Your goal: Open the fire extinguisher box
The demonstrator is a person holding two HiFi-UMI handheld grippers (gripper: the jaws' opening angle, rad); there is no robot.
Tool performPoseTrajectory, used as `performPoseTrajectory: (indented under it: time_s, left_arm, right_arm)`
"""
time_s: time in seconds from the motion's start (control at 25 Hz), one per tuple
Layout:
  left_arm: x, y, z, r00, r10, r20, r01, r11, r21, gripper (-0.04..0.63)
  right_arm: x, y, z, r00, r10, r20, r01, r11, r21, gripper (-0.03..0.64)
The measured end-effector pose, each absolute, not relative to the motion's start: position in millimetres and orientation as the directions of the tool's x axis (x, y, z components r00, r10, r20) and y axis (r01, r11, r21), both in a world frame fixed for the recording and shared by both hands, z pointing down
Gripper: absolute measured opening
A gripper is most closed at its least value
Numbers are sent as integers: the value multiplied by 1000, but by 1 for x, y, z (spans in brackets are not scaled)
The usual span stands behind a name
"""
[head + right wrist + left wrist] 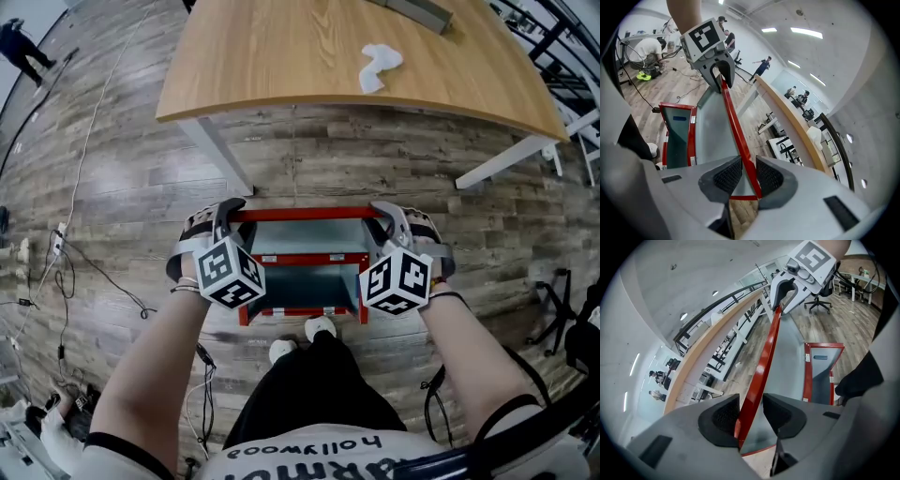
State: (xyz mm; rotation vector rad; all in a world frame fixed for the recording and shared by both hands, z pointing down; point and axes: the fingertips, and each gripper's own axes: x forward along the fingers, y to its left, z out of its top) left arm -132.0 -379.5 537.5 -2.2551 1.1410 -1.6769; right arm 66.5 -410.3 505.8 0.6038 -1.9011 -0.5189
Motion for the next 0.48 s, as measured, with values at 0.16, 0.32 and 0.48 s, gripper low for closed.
performPoseTrajectory:
  time_s: [0.16,0.32,0.48]
  left_arm:
    - [-132,-389,543,119,-603,788,-486,-728,-484,141]
    - [-135,-398,552,141,-580,803,-465,-755,-463,142]
    - [-136,-407,558,154,-564,811,-447,-772,-452,146]
  right_arm:
    - [65,-424,511,-358,-611,706,-184,787,589,94]
    - [60,-436,518,-388,-594,705,-207,801,562,95]
    - [58,-448,524,-401,-583,707,-204,809,552,95]
